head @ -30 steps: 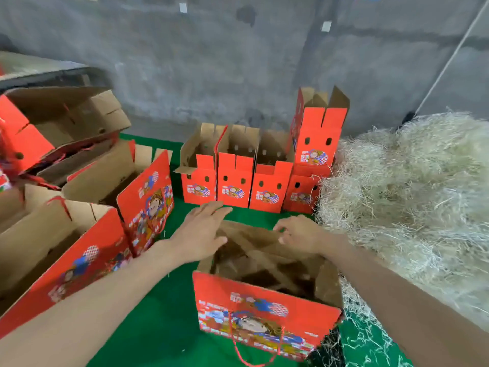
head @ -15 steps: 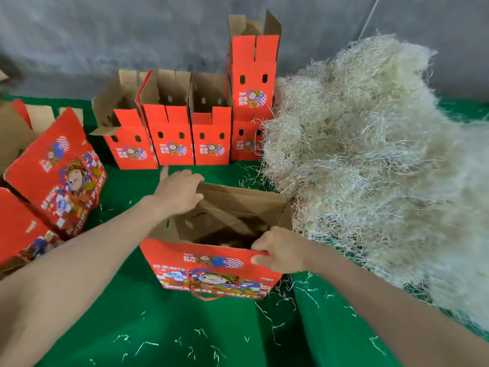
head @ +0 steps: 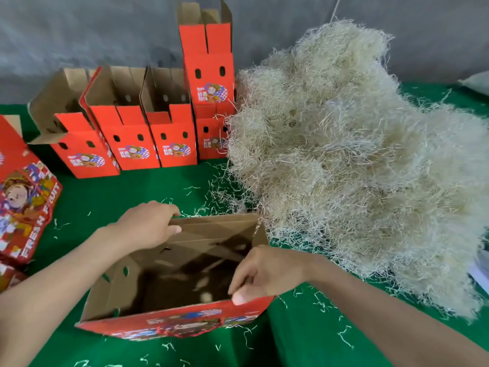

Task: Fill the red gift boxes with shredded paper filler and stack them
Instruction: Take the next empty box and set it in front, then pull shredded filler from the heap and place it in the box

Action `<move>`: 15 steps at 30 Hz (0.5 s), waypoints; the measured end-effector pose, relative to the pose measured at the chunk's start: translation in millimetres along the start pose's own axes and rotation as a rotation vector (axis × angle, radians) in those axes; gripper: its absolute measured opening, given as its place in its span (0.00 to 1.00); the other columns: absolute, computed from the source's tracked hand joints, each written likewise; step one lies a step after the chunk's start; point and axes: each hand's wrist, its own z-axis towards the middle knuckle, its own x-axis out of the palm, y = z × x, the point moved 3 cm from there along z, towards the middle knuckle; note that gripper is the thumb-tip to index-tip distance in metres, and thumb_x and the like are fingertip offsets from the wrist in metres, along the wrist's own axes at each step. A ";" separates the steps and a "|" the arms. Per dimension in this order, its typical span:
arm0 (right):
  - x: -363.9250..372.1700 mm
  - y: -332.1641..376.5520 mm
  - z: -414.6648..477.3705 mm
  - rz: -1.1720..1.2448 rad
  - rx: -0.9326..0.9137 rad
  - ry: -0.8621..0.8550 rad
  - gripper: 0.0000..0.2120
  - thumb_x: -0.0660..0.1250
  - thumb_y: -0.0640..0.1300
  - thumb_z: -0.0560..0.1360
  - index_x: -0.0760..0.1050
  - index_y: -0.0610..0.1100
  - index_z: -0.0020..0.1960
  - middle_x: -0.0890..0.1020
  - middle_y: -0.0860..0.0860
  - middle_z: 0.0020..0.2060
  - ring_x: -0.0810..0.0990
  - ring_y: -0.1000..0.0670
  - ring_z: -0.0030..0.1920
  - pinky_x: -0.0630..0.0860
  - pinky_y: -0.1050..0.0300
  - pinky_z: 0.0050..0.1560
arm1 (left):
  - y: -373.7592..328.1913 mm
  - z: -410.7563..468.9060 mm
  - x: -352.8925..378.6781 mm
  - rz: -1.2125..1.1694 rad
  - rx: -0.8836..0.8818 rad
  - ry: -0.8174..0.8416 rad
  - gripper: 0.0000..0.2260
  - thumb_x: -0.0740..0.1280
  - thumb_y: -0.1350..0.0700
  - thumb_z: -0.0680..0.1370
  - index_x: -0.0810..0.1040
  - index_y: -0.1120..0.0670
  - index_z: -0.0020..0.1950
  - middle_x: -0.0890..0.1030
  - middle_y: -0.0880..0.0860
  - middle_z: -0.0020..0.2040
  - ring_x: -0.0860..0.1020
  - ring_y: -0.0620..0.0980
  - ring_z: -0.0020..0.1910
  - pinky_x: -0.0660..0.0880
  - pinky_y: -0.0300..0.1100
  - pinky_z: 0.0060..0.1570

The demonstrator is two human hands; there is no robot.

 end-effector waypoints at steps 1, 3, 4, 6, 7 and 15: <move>-9.0 -1.1 -1.8 0.065 -0.007 -0.076 0.11 0.67 0.47 0.75 0.81 0.41 0.52 0.83 0.52 0.50 0.80 0.58 0.47 0.74 0.71 0.46 | -9.2 -0.5 -3.2 -0.054 0.043 -0.056 0.21 0.63 0.44 0.77 0.68 0.49 0.69 0.73 0.51 0.66 0.71 0.51 0.65 0.68 0.46 0.62; -36.0 -7.7 -8.3 0.112 -0.007 -0.333 0.10 0.66 0.45 0.76 0.81 0.42 0.52 0.82 0.55 0.47 0.79 0.63 0.44 0.72 0.73 0.44 | -35.1 -1.9 -15.2 -0.237 0.168 -0.242 0.22 0.65 0.46 0.76 0.69 0.48 0.69 0.71 0.48 0.68 0.68 0.48 0.67 0.64 0.42 0.65; -50.8 -13.6 -13.8 0.084 0.003 -0.467 0.09 0.66 0.45 0.76 0.81 0.42 0.52 0.82 0.55 0.45 0.78 0.65 0.42 0.72 0.74 0.42 | -48.4 -2.1 -22.4 -0.335 0.216 -0.331 0.20 0.66 0.48 0.76 0.71 0.48 0.67 0.73 0.47 0.66 0.70 0.46 0.65 0.64 0.40 0.64; -78.0 -29.6 -28.1 0.009 0.050 -0.677 0.10 0.65 0.44 0.77 0.79 0.41 0.54 0.82 0.52 0.46 0.78 0.64 0.42 0.73 0.73 0.42 | -72.3 1.3 -34.4 -0.515 0.257 -0.425 0.14 0.68 0.52 0.75 0.77 0.48 0.61 0.78 0.44 0.57 0.75 0.40 0.55 0.69 0.37 0.58; -90.5 -40.2 -36.9 -0.015 0.087 -0.765 0.10 0.65 0.43 0.76 0.79 0.41 0.55 0.82 0.50 0.47 0.79 0.60 0.43 0.74 0.72 0.44 | -83.4 5.3 -39.4 -0.596 0.260 -0.418 0.12 0.68 0.53 0.75 0.78 0.48 0.59 0.79 0.42 0.52 0.76 0.37 0.50 0.72 0.37 0.55; -200.0 -108.3 -101.7 -0.311 0.418 -1.170 0.25 0.69 0.41 0.73 0.67 0.44 0.68 0.71 0.44 0.66 0.71 0.45 0.64 0.69 0.51 0.66 | -173.5 72.6 -80.0 -0.764 0.317 -0.208 0.11 0.68 0.52 0.75 0.76 0.44 0.56 0.77 0.38 0.50 0.74 0.32 0.48 0.68 0.24 0.41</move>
